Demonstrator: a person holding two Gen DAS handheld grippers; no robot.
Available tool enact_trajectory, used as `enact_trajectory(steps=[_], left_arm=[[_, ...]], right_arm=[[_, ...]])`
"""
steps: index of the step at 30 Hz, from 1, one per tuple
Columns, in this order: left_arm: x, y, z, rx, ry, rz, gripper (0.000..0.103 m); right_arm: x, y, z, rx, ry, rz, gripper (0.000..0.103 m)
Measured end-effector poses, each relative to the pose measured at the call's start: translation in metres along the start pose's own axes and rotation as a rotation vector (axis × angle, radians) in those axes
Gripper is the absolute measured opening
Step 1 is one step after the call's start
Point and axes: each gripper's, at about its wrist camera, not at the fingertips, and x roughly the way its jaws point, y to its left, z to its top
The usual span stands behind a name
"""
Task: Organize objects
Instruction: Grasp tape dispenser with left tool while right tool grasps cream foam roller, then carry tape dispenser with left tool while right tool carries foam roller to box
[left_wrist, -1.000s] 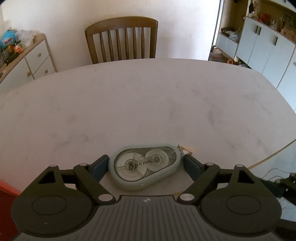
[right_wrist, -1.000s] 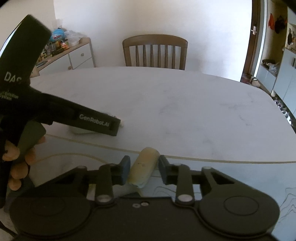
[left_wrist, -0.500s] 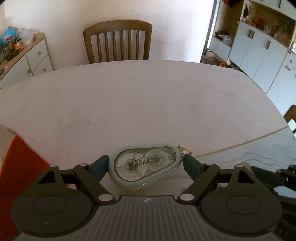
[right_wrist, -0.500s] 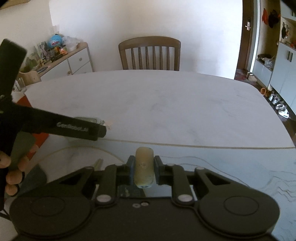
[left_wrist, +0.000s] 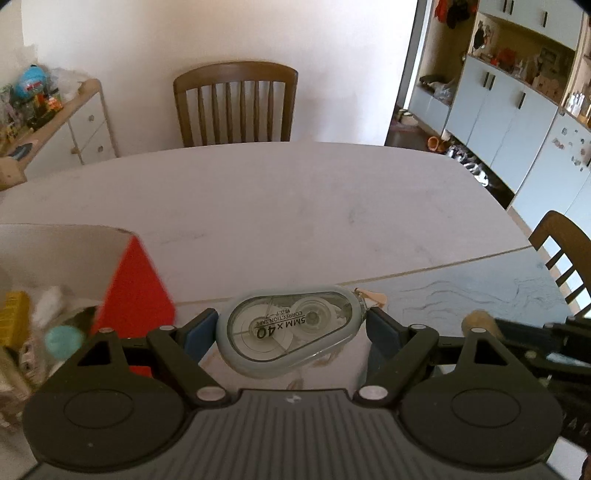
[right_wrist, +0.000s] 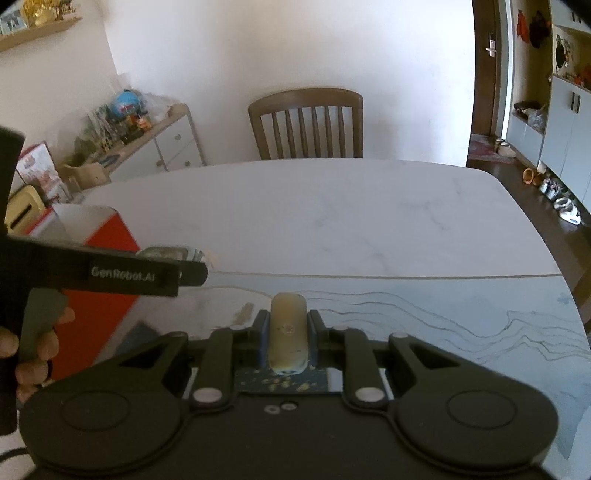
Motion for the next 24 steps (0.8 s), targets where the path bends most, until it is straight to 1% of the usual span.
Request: enact_trajectory(steps=[6, 13, 18, 24], left_arm=[[-0.037, 0.018, -0.001, -0.023, -0.011, -0.028, 0.087], [-0.071, 0.051, 0.004, -0.045, -0.03, -0.027, 0.087], [-0.089, 0.083, 0.003, -0.064, -0.043, -0.012, 0.087], [-0.103, 0.128, -0.002, -0.085, -0.055, 0.01, 0.087]], right_arm=[[-0.027, 0.021, 0.011, -0.01, -0.028, 0.013, 0.019], [-0.048, 0.058, 0.02, -0.043, -0.07, 0.032, 0.019], [-0.052, 0.09, 0.028, -0.063, -0.085, 0.056, 0.019], [-0.043, 0.133, 0.036, -0.087, -0.089, 0.088, 0.019]])
